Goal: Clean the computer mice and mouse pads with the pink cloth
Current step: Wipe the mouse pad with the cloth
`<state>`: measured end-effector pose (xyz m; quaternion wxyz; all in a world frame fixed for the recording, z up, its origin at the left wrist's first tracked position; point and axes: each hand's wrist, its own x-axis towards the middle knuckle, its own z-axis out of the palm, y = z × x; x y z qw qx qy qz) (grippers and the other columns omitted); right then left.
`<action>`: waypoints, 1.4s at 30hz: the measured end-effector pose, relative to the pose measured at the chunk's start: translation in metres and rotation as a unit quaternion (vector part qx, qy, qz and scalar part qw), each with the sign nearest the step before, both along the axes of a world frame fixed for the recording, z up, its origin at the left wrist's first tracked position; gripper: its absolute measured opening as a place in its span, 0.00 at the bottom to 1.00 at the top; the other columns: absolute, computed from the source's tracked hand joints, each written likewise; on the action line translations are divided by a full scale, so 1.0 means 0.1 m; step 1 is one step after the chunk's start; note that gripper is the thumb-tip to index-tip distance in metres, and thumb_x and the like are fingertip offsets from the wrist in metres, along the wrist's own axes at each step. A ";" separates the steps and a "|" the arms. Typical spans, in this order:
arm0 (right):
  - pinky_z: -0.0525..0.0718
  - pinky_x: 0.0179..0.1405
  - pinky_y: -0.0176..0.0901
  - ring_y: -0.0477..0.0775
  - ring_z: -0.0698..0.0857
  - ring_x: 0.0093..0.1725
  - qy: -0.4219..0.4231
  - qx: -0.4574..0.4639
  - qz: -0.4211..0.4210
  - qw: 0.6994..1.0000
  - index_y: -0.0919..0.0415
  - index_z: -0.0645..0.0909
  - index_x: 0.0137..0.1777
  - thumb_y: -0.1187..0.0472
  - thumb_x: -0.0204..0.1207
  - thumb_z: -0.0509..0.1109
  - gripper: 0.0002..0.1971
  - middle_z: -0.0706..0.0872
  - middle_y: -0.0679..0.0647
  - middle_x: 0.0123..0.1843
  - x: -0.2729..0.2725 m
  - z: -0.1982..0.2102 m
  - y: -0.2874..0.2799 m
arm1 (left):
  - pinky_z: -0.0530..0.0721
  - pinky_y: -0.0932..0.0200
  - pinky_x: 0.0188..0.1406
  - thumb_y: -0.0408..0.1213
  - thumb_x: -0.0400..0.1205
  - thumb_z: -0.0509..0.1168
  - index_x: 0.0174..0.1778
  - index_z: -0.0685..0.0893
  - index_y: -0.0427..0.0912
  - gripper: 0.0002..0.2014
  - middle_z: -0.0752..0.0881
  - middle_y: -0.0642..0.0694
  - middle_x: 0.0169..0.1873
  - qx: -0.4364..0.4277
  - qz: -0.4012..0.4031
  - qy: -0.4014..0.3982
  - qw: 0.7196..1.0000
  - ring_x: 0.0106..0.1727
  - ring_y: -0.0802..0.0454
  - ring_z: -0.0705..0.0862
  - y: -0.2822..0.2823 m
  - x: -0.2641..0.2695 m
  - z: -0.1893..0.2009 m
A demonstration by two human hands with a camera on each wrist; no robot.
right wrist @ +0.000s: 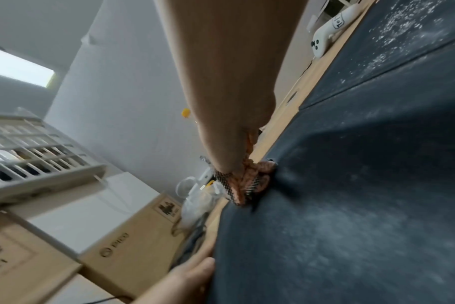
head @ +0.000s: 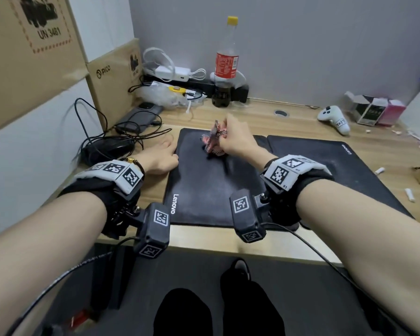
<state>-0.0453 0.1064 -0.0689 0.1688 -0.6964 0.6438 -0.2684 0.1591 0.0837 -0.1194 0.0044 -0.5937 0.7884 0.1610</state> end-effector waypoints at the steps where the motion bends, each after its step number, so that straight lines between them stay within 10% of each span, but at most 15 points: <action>1: 0.68 0.42 0.45 0.65 0.77 0.47 0.012 0.010 0.003 1.000 0.64 0.71 0.57 0.63 0.75 0.68 0.13 0.80 0.64 0.47 0.00 -0.07 0.01 | 0.48 0.54 0.83 0.37 0.86 0.47 0.83 0.49 0.32 0.30 0.46 0.37 0.84 0.000 0.004 -0.001 1.000 0.85 0.45 0.46 0.01 -0.01 0.00; 5: 0.76 0.49 0.49 0.70 0.82 0.60 0.142 -0.004 0.052 0.989 0.61 0.79 0.65 0.65 0.74 0.70 0.19 0.87 0.65 0.58 0.00 -0.15 -0.03 | 0.48 0.55 0.83 0.38 0.86 0.47 0.83 0.48 0.33 0.30 0.46 0.38 0.84 -0.002 0.008 -0.010 1.000 0.85 0.45 0.47 0.04 -0.03 0.01; 9: 0.78 0.43 0.40 0.55 0.85 0.48 0.209 0.044 0.100 0.972 0.58 0.87 0.56 0.60 0.70 0.78 0.14 0.88 0.54 0.46 0.06 0.03 0.02 | 0.49 0.54 0.83 0.39 0.86 0.46 0.84 0.46 0.34 0.30 0.44 0.38 0.84 0.003 0.010 -0.017 1.000 0.85 0.45 0.47 0.06 -0.04 0.04; 14: 0.89 0.45 0.55 0.64 0.90 0.42 0.210 0.309 0.185 0.909 0.67 0.87 0.42 0.66 0.67 0.81 0.07 0.91 0.61 0.37 0.15 0.25 0.15 | 0.48 0.54 0.83 0.39 0.87 0.46 0.84 0.44 0.34 0.30 0.42 0.37 0.84 0.006 0.014 -0.023 1.000 0.85 0.45 0.45 0.09 -0.06 0.05; 17: 0.89 0.53 0.57 0.61 0.91 0.46 0.297 0.260 0.194 0.898 0.62 0.87 0.45 0.63 0.68 0.79 0.08 0.91 0.58 0.41 0.19 0.27 0.27 | 0.50 0.52 0.83 0.39 0.86 0.48 0.84 0.45 0.35 0.31 0.43 0.37 0.84 0.010 0.006 -0.020 1.000 0.85 0.44 0.46 0.05 -0.03 0.05; 27: 0.73 0.34 0.42 0.62 0.79 0.41 0.302 0.133 0.120 0.936 0.58 0.69 0.33 0.65 0.74 0.65 0.10 0.75 0.54 0.35 0.26 -0.01 -0.21 | 0.61 0.47 0.80 0.47 0.84 0.48 0.84 0.50 0.42 0.32 0.45 0.40 0.85 0.006 -0.013 -0.047 0.999 0.84 0.42 0.55 0.01 0.00 0.11; 32: 0.86 0.48 0.50 0.62 0.83 0.45 0.287 0.115 0.118 0.943 0.63 0.83 0.53 0.65 0.74 0.66 0.10 0.85 0.59 0.44 0.27 -0.02 -0.68 | 0.62 0.51 0.78 0.42 0.87 0.49 0.84 0.51 0.39 0.29 0.48 0.38 0.84 -0.004 -0.023 -0.063 0.998 0.83 0.42 0.57 0.02 -0.01 0.15; 37: 0.80 0.53 0.47 0.66 0.83 0.59 0.263 0.090 0.119 0.953 0.63 0.81 0.67 0.67 0.75 0.66 0.19 0.85 0.65 0.61 0.28 -0.10 -0.90 | 0.59 0.52 0.80 0.43 0.87 0.47 0.84 0.48 0.38 0.30 0.46 0.40 0.84 -0.005 -0.019 -0.081 0.997 0.84 0.45 0.52 0.00 -0.02 0.10; 42: 0.81 0.39 0.43 0.57 0.82 0.44 0.229 0.114 0.151 0.955 0.51 0.83 0.65 0.66 0.69 0.68 0.23 0.88 0.58 0.49 0.32 -0.06 -0.66 | 0.53 0.50 0.82 0.42 0.88 0.46 0.85 0.43 0.39 0.30 0.41 0.40 0.84 0.017 -0.027 -0.078 0.996 0.85 0.47 0.45 -0.01 0.01 0.10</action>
